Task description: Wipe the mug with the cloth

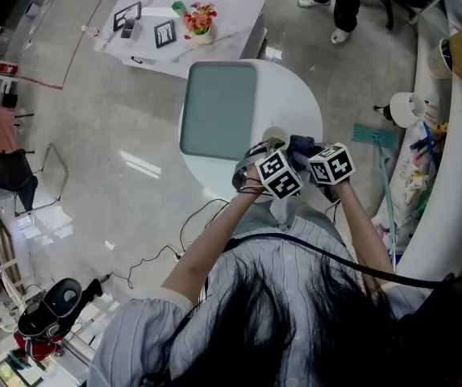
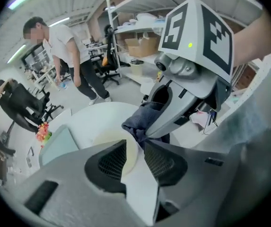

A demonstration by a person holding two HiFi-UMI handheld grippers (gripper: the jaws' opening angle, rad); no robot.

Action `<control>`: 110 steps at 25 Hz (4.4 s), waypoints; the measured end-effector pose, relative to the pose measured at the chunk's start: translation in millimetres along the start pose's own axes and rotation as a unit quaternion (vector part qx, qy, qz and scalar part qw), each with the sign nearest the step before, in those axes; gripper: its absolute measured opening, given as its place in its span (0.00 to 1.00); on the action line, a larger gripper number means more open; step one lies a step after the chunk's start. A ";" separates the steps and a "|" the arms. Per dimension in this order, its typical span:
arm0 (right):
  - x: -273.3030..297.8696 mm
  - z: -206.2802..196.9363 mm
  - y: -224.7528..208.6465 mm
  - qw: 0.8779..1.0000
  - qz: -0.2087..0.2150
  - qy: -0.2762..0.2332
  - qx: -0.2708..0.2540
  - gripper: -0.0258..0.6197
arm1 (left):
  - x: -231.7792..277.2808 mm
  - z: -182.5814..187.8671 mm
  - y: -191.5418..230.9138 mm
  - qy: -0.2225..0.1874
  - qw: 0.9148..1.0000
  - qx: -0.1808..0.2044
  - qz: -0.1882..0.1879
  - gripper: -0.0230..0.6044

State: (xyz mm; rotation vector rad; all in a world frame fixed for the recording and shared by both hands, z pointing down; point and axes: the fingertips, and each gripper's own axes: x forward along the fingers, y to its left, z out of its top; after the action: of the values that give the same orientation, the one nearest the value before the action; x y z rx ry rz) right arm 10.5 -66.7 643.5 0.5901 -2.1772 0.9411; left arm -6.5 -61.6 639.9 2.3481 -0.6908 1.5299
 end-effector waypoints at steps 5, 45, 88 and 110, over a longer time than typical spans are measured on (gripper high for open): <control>2.6 1.2 -1.0 1.000 0.002 -0.002 0.003 0.16 | 10.4 -16.2 5.3 0.017 0.999 -0.011 0.033 0.19; -2.3 33.9 -18.5 0.980 0.022 0.070 -0.187 0.16 | 0.4 -43.7 -19.3 0.045 0.892 0.429 -0.131 0.11; -77.6 82.8 -0.7 0.992 -0.028 -0.100 -0.079 0.16 | -62.3 -13.8 -3.6 -0.100 0.993 0.053 -0.023 0.11; -100.2 26.7 85.3 0.985 0.068 -0.115 -0.112 0.16 | -134.1 -20.4 -33.7 -0.195 0.949 -0.218 0.114 0.11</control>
State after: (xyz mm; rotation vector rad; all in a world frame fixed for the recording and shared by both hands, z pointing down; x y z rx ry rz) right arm 12.7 -19.5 517.7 0.4637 -2.5147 0.7112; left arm -50.0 9.8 528.0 2.2879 -1.2835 0.8555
